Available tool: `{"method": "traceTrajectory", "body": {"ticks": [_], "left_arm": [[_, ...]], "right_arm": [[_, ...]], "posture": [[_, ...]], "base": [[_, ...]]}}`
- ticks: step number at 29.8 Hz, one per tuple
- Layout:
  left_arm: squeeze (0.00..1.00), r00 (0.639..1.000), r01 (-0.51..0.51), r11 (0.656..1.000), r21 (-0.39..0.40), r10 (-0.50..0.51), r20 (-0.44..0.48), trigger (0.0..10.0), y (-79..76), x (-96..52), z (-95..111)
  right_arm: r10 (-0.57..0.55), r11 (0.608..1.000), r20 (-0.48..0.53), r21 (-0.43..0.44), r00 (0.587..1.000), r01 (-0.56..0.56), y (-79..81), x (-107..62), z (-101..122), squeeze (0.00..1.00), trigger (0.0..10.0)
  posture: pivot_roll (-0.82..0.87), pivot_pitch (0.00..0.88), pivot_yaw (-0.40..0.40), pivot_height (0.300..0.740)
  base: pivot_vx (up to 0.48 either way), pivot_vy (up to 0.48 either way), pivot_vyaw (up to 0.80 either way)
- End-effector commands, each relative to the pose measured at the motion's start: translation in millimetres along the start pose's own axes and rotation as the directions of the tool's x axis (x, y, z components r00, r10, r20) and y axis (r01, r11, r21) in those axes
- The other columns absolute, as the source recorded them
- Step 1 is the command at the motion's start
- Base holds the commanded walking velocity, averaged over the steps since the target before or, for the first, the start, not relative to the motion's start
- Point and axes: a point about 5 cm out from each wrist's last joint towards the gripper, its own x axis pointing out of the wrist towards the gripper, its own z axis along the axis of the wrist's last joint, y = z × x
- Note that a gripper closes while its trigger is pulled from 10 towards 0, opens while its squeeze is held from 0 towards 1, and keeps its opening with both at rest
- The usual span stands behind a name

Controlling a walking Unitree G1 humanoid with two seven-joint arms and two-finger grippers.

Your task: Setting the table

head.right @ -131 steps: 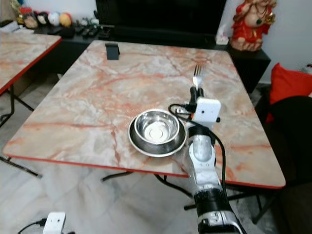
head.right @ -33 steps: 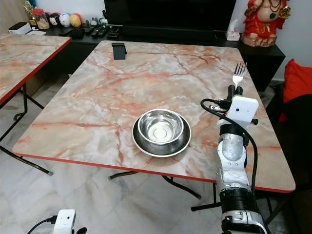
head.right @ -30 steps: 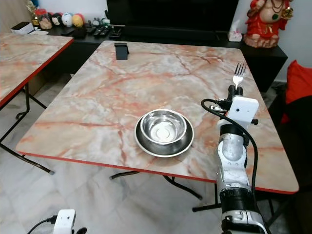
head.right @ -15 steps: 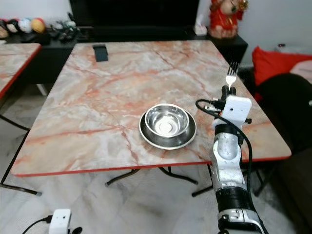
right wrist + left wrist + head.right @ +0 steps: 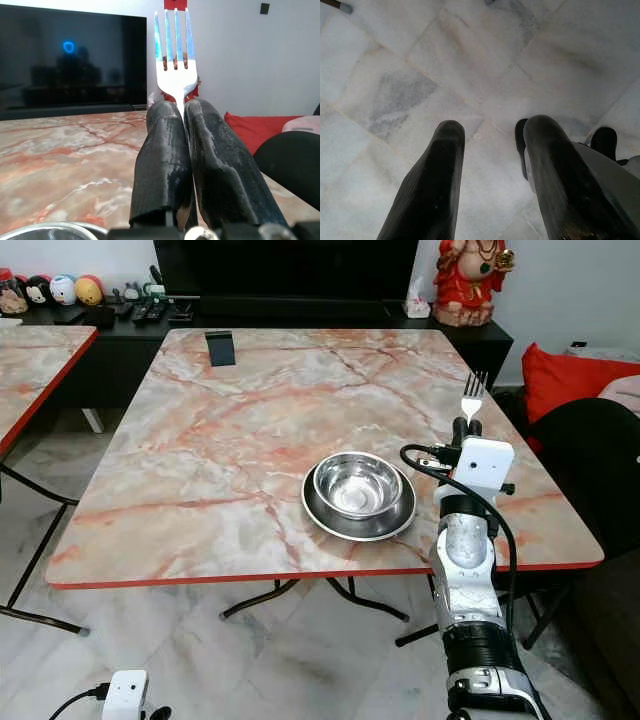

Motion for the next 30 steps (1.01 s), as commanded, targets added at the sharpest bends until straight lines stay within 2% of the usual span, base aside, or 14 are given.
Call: {"method": "traceTrajectory", "body": {"ticks": [1,30], "left_arm": [[0.00,1.000,-0.007,1.000,-0.013,0.007,-0.018,10.0,0.4,-1.1,-5.2],[0.00,1.000,-0.007,1.000,-0.010,0.006,-0.026,10.0,0.5,-1.5,-7.1]], "right_arm": [[0.003,1.000,0.014,-0.015,1.000,-0.003,-0.3,5.8,4.7,0.00,10.0],[0.041,0.999,0.014,-0.002,0.999,-0.041,11.9,6.3,5.0,0.00,10.0]], "posture": [[-0.03,0.000,-0.036,0.740],[-0.03,0.000,-0.042,0.740]], "base": [[0.000,0.000,0.00],[0.000,0.000,0.00]]}}
